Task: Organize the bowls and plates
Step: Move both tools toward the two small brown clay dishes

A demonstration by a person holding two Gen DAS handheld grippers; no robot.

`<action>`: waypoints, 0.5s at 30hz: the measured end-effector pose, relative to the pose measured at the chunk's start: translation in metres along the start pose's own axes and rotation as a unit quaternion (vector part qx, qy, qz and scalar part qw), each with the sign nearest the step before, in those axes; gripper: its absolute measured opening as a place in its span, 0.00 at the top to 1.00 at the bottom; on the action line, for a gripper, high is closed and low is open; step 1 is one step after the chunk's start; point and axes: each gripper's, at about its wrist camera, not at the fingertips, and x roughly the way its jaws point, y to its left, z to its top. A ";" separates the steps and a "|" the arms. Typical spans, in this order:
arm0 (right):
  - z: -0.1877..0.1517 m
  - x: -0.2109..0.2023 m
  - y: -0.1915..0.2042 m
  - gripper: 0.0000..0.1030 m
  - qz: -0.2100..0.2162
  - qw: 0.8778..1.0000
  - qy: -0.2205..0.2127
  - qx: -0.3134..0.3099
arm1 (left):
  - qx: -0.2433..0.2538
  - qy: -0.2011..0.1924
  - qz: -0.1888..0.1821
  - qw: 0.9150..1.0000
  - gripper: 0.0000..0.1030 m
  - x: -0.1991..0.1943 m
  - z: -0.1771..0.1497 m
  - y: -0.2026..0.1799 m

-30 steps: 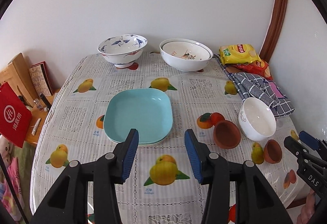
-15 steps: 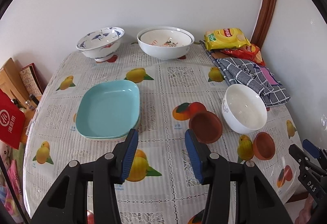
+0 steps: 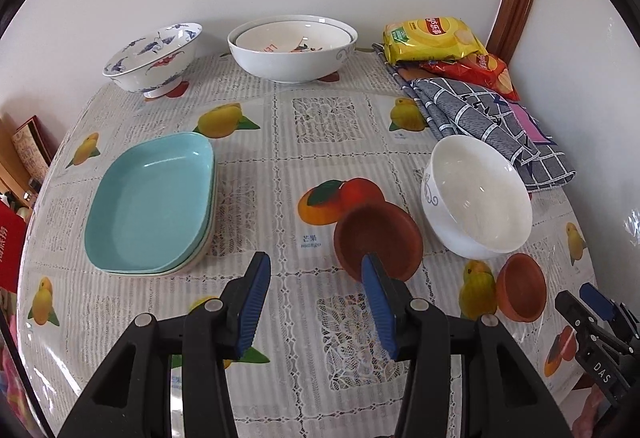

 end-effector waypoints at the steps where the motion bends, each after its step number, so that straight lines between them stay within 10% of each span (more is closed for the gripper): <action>1: 0.001 0.004 -0.001 0.40 0.000 1.000 0.002 0.001 | 0.000 0.003 -0.002 1.000 0.56 0.004 0.001 -0.001; 15: 0.007 0.044 -0.002 0.46 0.023 0.999 0.031 0.018 | -0.013 0.033 -0.033 0.999 0.56 0.054 0.010 -0.009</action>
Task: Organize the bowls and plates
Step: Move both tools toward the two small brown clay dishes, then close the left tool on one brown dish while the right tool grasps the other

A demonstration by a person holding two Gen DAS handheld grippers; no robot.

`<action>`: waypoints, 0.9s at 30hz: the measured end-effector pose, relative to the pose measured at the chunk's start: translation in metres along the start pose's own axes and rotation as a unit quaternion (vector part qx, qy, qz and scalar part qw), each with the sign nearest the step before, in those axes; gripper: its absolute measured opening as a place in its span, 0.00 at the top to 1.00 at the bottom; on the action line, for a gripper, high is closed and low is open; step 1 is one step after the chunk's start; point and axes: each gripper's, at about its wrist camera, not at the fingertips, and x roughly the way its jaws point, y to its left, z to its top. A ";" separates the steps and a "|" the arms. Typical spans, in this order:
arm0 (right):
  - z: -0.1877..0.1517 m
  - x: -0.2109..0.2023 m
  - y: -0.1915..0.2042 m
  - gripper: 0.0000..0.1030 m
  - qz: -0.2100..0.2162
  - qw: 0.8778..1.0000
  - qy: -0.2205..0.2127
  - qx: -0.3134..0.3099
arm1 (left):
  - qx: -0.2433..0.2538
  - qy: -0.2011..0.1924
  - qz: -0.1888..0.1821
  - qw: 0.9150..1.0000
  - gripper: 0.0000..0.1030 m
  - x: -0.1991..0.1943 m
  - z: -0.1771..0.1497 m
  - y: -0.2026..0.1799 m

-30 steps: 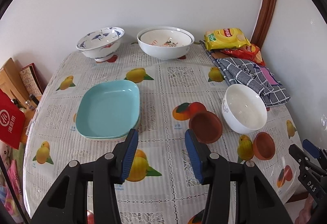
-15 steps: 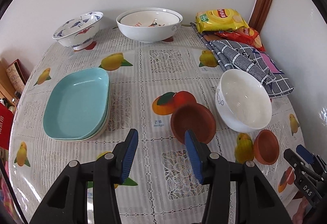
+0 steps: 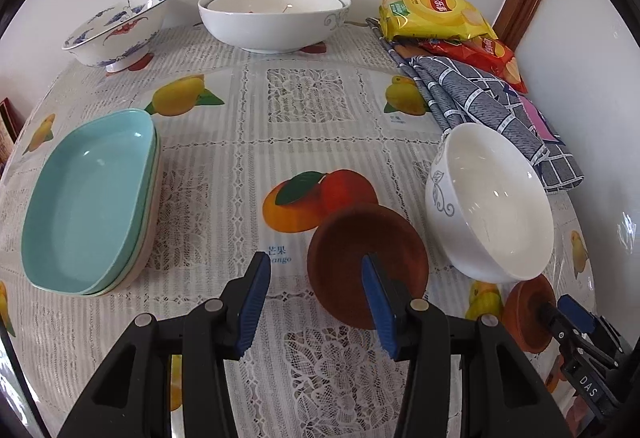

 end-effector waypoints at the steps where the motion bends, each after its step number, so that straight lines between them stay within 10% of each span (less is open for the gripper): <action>1: 0.000 0.002 0.000 0.47 0.001 1.000 0.001 0.001 | 0.003 -0.001 0.003 1.000 0.56 0.002 0.000 -0.002; 21: 0.002 0.019 0.006 0.52 -0.017 1.000 0.003 -0.007 | 0.000 0.025 0.016 1.000 0.56 0.028 0.004 -0.004; 27: 0.000 0.015 0.005 0.80 0.003 1.000 -0.001 -0.002 | 0.003 0.020 -0.001 1.000 0.73 0.026 0.002 -0.006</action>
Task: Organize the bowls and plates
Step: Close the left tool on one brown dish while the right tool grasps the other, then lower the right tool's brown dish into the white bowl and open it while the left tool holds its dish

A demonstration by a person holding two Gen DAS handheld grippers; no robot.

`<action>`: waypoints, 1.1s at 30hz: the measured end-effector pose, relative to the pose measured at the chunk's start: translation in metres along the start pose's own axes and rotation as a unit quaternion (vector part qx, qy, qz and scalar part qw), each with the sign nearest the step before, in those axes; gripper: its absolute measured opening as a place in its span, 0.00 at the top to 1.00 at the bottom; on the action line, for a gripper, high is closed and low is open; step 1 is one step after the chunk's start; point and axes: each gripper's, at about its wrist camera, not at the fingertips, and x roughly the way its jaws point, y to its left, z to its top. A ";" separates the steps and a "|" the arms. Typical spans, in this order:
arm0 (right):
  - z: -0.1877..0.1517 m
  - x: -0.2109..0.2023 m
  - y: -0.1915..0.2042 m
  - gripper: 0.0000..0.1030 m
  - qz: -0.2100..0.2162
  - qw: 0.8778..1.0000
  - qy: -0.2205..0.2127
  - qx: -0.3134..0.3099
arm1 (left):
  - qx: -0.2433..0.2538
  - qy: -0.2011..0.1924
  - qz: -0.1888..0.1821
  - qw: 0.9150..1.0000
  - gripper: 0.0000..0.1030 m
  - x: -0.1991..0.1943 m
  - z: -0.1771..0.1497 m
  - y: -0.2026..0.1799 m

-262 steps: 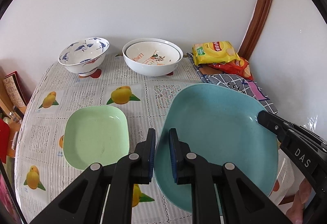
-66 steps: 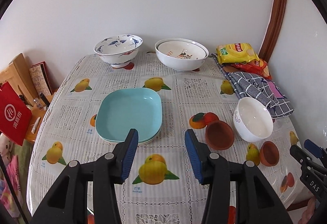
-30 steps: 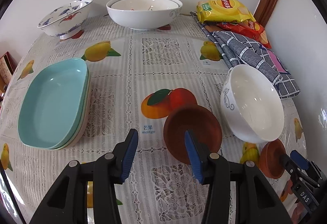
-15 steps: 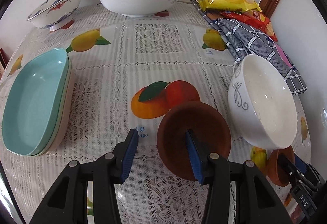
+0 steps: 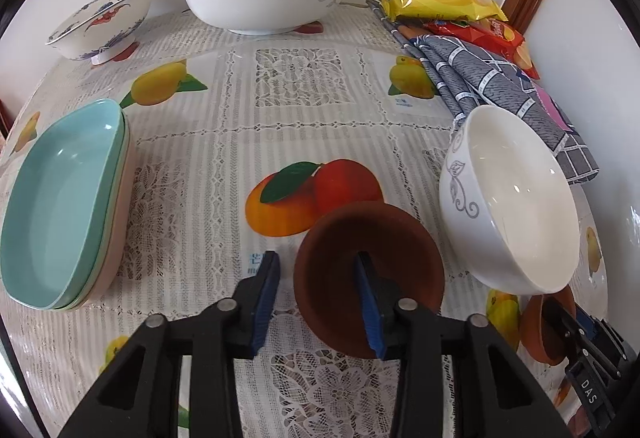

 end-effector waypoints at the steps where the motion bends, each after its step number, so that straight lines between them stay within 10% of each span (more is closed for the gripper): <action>1: 0.000 0.000 0.000 0.85 0.005 1.000 0.000 0.003 | 0.001 0.000 -0.001 1.000 0.76 0.000 0.000 -0.001; 10: -0.004 -0.015 0.004 0.92 0.025 0.999 -0.015 0.018 | 0.013 -0.005 0.003 1.000 0.92 -0.018 -0.006 -0.008; 33: 0.004 -0.083 0.019 0.91 0.029 0.997 -0.072 0.007 | 0.023 -0.073 -0.008 0.997 0.92 -0.097 -0.018 -0.010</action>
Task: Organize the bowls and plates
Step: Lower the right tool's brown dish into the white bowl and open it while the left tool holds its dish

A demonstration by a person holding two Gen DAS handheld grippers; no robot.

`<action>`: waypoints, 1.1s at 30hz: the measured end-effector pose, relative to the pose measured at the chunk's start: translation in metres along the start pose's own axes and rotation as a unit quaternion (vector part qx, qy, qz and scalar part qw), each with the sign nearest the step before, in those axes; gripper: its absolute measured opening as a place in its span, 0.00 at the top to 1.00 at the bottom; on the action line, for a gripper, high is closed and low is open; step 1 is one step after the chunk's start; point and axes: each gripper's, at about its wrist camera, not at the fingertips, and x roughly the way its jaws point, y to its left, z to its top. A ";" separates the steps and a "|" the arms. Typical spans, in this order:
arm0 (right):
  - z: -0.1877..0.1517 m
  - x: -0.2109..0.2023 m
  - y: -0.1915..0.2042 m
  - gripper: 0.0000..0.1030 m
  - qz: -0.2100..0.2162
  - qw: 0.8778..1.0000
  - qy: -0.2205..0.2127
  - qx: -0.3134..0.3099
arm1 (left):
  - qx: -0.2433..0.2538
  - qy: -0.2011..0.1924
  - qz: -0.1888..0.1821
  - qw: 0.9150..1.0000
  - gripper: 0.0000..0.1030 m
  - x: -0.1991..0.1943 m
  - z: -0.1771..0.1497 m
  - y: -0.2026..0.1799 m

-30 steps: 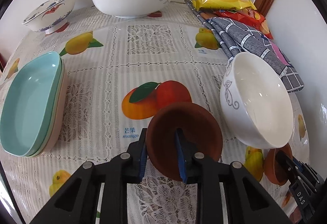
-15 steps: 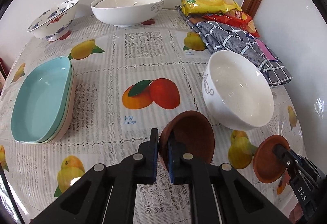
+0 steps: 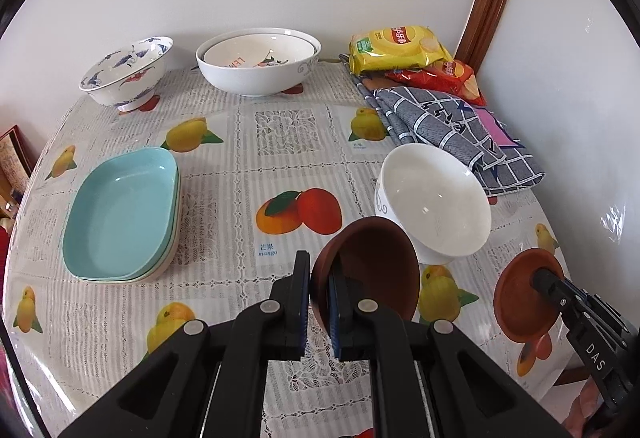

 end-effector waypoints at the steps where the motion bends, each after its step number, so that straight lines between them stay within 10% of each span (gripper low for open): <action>1: 0.002 -0.003 0.002 0.91 -0.001 1.000 -0.004 -0.004 | 0.001 -0.005 0.002 1.000 0.92 -0.003 0.000 0.000; 33: 0.051 -0.004 0.024 0.91 -0.025 0.999 -0.011 -0.027 | 0.016 -0.074 0.045 0.996 0.92 -0.019 0.046 0.003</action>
